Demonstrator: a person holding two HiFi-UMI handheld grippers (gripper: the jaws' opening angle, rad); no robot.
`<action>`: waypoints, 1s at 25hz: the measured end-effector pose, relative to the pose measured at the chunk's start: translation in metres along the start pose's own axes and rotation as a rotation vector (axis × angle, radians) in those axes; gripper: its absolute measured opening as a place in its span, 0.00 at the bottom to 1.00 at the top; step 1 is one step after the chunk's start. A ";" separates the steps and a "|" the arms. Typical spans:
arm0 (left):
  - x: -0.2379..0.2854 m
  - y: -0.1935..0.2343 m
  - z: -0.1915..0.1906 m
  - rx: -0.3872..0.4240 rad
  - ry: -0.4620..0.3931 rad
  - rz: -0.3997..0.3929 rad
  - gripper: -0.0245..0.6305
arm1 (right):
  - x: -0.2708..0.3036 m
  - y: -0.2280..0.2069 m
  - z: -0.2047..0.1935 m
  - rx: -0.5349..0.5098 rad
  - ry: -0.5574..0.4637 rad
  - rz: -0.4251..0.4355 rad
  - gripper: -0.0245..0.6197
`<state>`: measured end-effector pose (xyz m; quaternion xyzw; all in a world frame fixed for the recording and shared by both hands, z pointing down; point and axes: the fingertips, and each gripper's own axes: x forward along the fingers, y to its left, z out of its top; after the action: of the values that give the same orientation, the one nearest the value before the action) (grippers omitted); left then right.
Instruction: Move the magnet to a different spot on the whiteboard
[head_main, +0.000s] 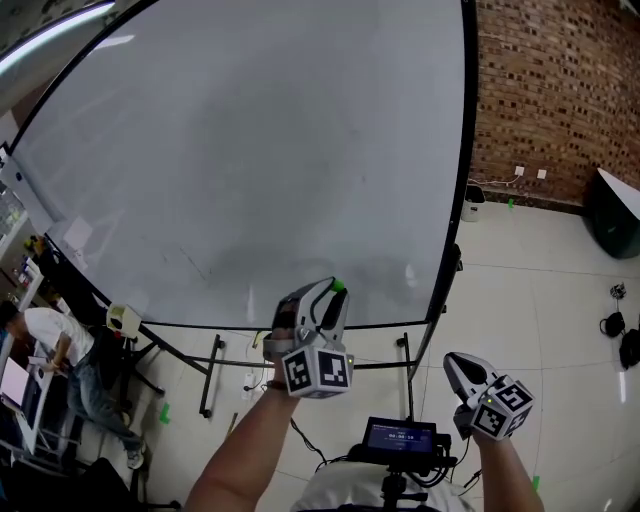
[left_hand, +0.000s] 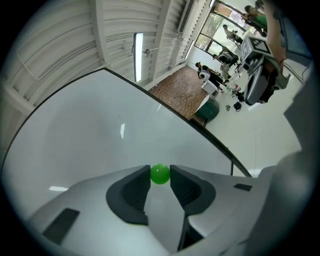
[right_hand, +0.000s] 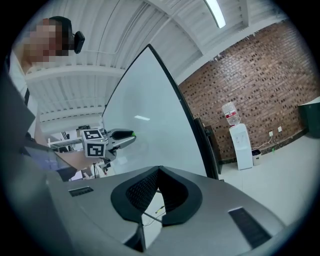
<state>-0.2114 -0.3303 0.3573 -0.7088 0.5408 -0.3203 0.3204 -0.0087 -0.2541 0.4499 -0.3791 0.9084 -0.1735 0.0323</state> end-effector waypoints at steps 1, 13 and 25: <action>-0.002 -0.005 0.004 -0.021 0.006 -0.006 0.27 | -0.003 -0.002 0.003 0.001 0.004 0.015 0.09; -0.038 -0.049 0.030 -0.329 0.070 -0.031 0.27 | -0.040 -0.025 0.005 0.015 0.042 0.111 0.09; -0.072 -0.108 0.047 -1.011 -0.021 -0.153 0.27 | -0.076 -0.045 0.013 0.013 0.038 0.186 0.09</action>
<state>-0.1284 -0.2324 0.4083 -0.8158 0.5716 -0.0340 -0.0812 0.0788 -0.2340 0.4472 -0.2896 0.9389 -0.1830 0.0334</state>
